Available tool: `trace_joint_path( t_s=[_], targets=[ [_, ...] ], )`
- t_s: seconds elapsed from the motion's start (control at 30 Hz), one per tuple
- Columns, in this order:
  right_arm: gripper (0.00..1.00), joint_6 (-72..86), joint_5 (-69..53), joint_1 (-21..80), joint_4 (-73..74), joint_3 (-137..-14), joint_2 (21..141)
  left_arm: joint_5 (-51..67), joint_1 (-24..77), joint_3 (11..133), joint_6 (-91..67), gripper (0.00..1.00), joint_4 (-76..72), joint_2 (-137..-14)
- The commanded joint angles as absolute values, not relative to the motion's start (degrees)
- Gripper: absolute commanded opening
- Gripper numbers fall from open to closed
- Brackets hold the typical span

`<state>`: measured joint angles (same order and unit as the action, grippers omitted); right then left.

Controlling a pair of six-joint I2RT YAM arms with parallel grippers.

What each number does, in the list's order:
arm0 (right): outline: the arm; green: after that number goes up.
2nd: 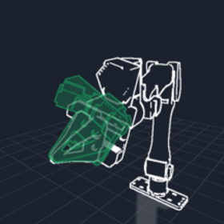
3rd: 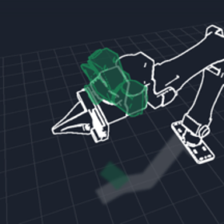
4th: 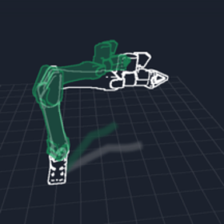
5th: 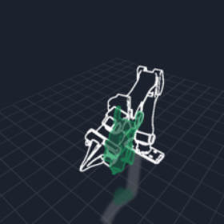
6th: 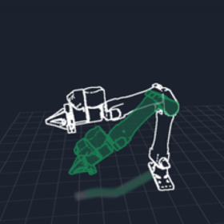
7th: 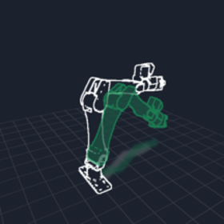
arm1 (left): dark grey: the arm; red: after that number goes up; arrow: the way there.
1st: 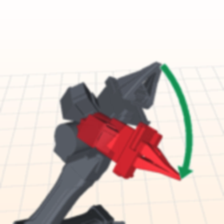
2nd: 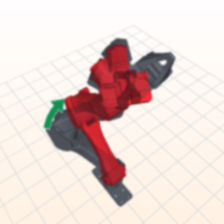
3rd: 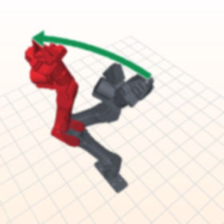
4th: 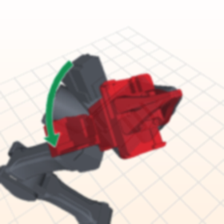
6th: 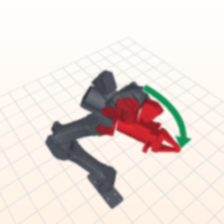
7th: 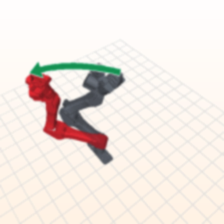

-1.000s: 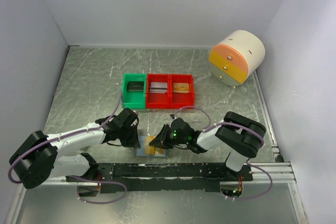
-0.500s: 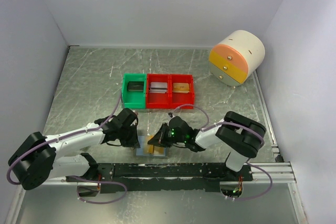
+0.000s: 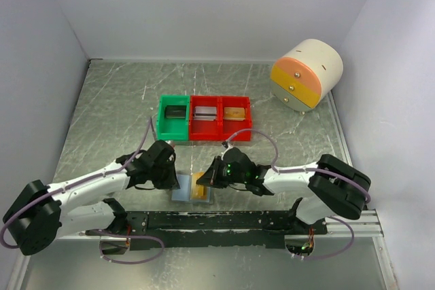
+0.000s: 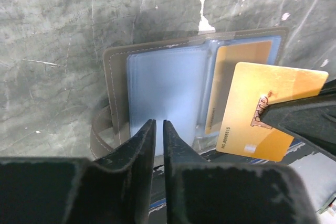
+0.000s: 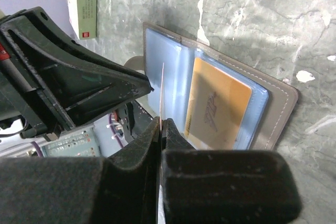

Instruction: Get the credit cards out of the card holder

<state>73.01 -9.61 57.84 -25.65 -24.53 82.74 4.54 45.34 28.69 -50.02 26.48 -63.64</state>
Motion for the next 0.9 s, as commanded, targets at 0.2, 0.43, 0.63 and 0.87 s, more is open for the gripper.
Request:
trace_joint_path(
  t_s=[0.2, 0.43, 0.63, 0.87],
  targets=[
    [0.0, 66.48, -7.03, 57.67, -21.82, -28.16, 78.47, -0.9, 45.79, 34.32, -50.64, 0.63, 33.29, -52.12],
    [0.0, 64.76, -4.81, 57.61, -26.4, -24.72, 69.38, 6.65, 45.45, 36.03, -48.53, 0.75, 27.55, -47.6],
    [0.0, 64.46, -12.57, 53.95, -32.85, -21.48, 64.12, 20.37, 42.76, 33.95, -47.16, 0.79, 16.09, -44.59],
    [0.0, 66.35, -22.71, 49.08, -42.18, -19.67, 61.47, 39.16, 37.34, 32.85, -47.31, 0.81, 4.32, -43.27]
  ],
)
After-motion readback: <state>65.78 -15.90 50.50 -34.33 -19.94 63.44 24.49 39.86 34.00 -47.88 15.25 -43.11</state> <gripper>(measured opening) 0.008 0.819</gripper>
